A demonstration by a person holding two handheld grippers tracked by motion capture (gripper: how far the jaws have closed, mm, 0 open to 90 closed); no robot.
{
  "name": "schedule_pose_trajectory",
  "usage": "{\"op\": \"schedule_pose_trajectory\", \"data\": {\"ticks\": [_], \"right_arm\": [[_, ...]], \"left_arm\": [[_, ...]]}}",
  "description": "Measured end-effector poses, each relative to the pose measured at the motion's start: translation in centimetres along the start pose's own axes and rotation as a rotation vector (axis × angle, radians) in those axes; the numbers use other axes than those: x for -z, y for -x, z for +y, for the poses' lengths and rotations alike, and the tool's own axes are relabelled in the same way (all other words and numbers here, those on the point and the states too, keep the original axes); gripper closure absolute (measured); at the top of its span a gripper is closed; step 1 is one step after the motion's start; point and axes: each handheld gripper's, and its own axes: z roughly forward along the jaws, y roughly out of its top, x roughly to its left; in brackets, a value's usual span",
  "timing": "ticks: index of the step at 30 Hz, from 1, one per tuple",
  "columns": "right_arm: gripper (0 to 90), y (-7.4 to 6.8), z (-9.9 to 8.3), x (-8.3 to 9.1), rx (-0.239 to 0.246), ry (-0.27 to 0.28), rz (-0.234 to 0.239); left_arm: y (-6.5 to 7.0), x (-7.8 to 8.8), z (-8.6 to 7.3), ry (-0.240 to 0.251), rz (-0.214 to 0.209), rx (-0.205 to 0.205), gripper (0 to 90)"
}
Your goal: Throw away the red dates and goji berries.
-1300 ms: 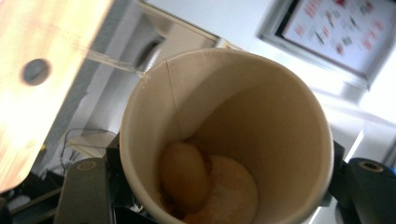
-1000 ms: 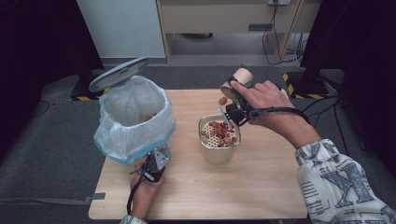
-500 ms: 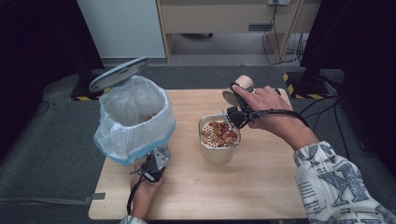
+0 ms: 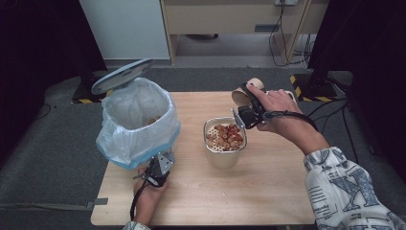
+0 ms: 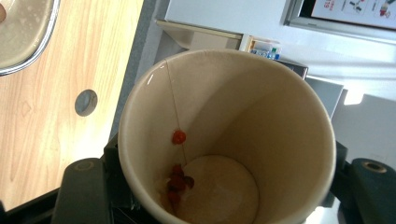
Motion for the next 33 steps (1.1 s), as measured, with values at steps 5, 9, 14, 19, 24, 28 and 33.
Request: {"op": "schedule_pose_trajectory", "data": {"ticks": [5, 9, 14, 19, 24, 28, 33], "right_arm": [[31.2, 0.0, -0.7, 0.0, -0.060, 0.012, 0.003], [31.2, -0.1, -1.2, -0.1, -0.124, 0.028, 0.009], [31.2, -0.1, -2.1, 0.0, -0.201, 0.048, 0.014], [31.2, -0.3, -2.9, 0.1, -0.274, 0.056, 0.027], [31.2, -0.3, -3.8, 0.1, -0.346, 0.073, 0.037], [31.2, -0.4, -4.7, 0.2, -0.427, 0.091, 0.043], [31.2, -0.8, -5.6, 0.2, -0.489, 0.096, 0.056]], "left_arm": [[0.0, 0.0, 0.0, 0.000, -0.001, 0.001, 89.5], [0.0, 0.0, 0.0, 0.001, -0.001, 0.004, 89.6], [0.0, 0.0, 0.0, -0.001, -0.002, 0.000, 89.6], [0.0, 0.0, 0.0, -0.001, -0.002, 0.001, 89.6], [0.0, 0.0, 0.0, 0.000, -0.002, 0.001, 89.6], [-0.1, 0.0, 0.0, -0.001, -0.002, 0.001, 89.5], [-0.1, 0.0, 0.0, -0.004, -0.002, -0.003, 89.5]]}}
